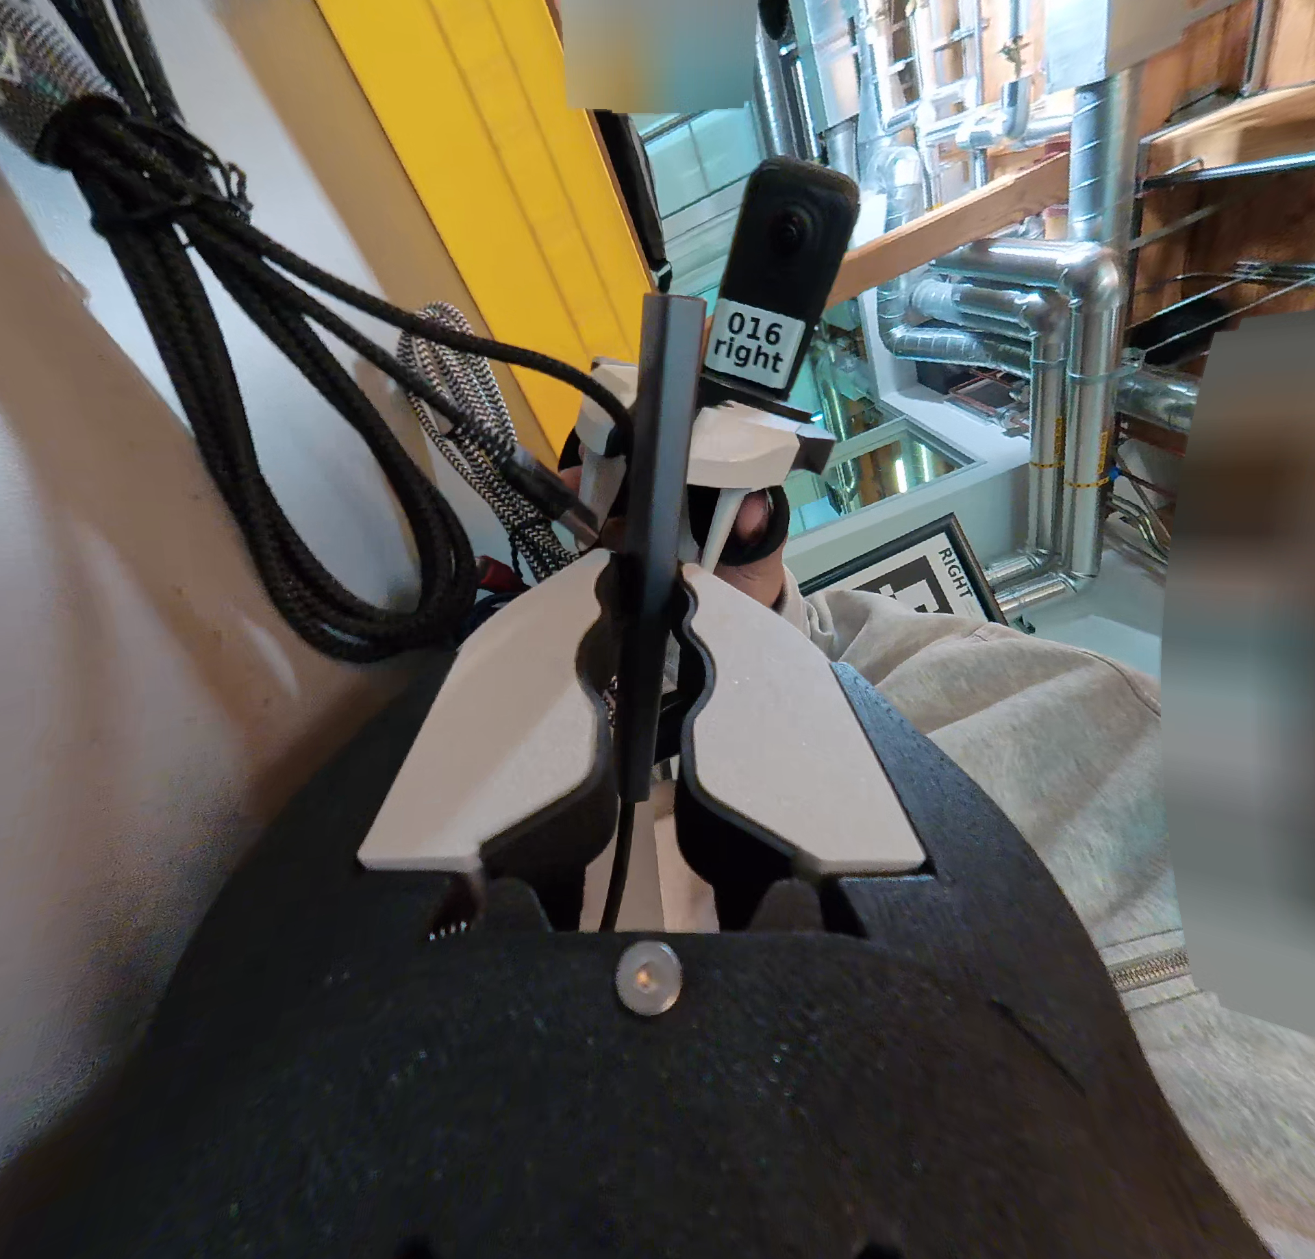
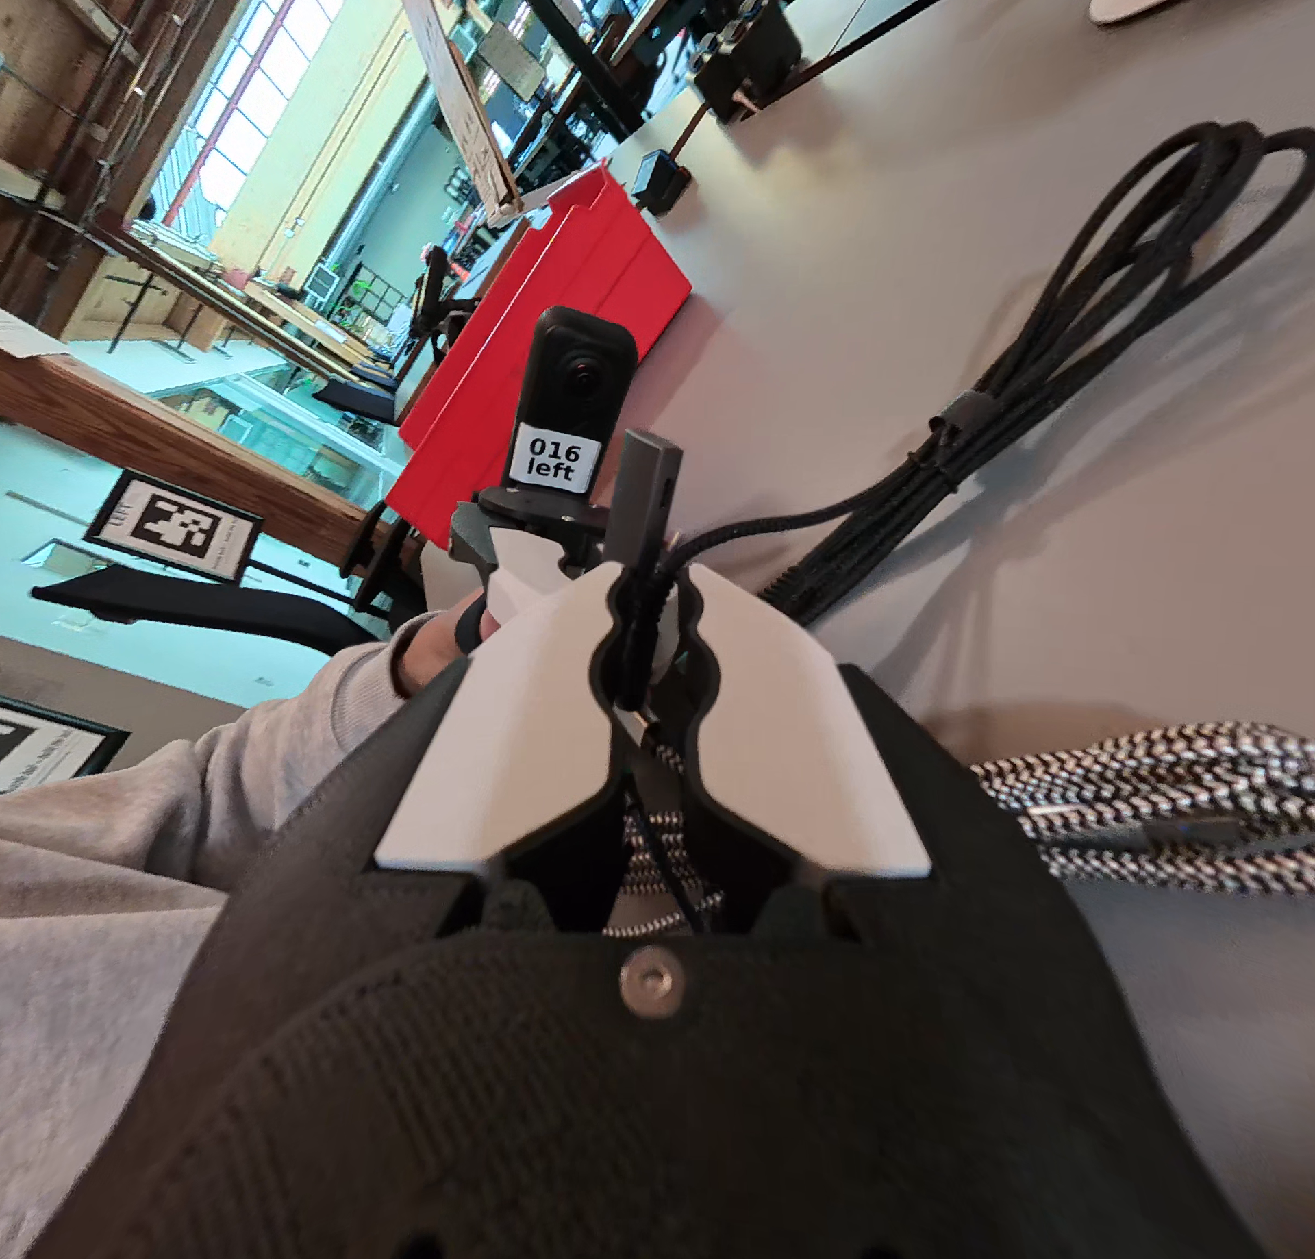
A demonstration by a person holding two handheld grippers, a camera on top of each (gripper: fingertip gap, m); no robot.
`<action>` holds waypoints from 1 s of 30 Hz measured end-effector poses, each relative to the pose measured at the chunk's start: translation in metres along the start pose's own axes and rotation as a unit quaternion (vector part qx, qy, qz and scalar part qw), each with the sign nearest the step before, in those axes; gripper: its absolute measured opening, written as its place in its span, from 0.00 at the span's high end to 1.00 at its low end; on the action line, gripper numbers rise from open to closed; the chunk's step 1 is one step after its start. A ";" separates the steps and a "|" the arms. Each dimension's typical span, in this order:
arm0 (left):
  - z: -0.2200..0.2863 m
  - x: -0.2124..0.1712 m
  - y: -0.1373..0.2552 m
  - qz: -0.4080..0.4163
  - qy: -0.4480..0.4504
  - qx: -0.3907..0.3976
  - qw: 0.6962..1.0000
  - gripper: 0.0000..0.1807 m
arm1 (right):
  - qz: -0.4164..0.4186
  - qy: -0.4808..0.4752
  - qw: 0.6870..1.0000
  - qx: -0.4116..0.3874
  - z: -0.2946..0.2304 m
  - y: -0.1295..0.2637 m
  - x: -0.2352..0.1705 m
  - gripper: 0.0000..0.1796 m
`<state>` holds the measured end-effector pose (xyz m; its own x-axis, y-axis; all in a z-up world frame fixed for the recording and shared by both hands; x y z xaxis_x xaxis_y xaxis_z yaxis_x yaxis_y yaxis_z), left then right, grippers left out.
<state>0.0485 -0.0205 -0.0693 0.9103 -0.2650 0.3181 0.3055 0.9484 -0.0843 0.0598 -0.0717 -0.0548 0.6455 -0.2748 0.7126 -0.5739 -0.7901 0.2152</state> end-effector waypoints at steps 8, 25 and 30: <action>0.002 0.005 0.004 0.012 0.005 -0.019 1.000 0.93 | -0.055 -0.047 0.995 0.064 0.004 0.011 0.001 0.89; 0.005 0.004 0.004 0.006 -0.001 -0.036 0.999 0.92 | -0.102 -0.067 0.985 0.122 -0.007 0.007 -0.012 0.95; 0.007 0.004 0.004 -0.002 0.003 -0.054 0.999 0.92 | -0.066 -0.051 0.990 0.111 -0.005 0.015 0.002 0.95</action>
<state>0.0510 -0.0160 -0.0615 0.9108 -0.2694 0.3129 0.3364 0.9236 -0.1838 0.0501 -0.0810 -0.0472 0.7612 -0.2059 0.6150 -0.3631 -0.9210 0.1411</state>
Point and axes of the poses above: each gripper's, where its closed fingertips meet, y back along the fingers, x out of its top, z = x × y across the jaws, the point moved 3 cm from there along y, back along the fingers, and after that the axes turned 4 degrees about y, right-handed, at the moved point
